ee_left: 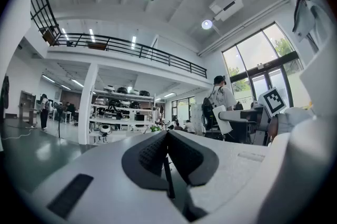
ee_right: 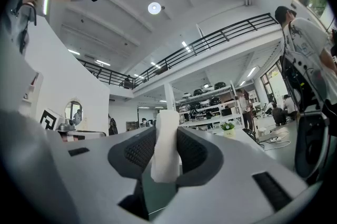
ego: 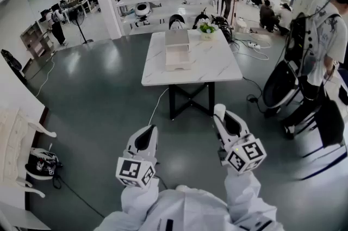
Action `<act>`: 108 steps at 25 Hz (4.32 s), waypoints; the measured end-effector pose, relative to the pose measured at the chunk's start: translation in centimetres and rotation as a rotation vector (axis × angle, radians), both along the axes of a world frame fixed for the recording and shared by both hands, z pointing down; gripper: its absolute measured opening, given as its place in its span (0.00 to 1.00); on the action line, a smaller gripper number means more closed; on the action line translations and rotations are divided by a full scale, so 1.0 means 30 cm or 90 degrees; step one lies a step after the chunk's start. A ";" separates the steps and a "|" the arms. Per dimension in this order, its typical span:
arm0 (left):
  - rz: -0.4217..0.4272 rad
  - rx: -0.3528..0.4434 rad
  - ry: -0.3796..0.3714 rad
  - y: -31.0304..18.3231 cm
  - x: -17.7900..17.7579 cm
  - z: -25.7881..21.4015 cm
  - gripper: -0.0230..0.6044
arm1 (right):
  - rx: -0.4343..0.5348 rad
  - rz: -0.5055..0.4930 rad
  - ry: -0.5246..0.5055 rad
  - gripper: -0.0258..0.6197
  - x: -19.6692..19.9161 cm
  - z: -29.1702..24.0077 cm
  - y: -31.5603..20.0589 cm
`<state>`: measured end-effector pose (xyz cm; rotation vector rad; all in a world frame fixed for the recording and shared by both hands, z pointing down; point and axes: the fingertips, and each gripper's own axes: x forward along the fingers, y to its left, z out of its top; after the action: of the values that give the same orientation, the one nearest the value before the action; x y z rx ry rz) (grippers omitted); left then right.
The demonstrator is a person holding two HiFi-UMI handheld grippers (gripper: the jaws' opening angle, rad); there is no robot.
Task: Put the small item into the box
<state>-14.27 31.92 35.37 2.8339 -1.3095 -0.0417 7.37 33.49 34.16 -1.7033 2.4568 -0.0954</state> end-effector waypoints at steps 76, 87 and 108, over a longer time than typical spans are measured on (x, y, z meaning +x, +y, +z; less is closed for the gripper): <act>0.014 -0.085 0.008 -1.109 0.162 0.203 0.03 | -0.074 0.021 -0.018 0.22 0.139 0.231 -1.108; -0.009 -0.099 0.008 -1.386 0.245 0.220 0.03 | -0.087 -0.005 -0.022 0.22 0.217 0.246 -1.426; -0.084 -0.133 0.025 -1.823 0.413 0.331 0.03 | -0.110 -0.127 0.018 0.22 0.274 0.318 -1.943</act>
<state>-1.89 -22.77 45.29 2.5597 -1.4008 0.0351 15.60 -24.78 43.69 -1.5231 2.7031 -0.3166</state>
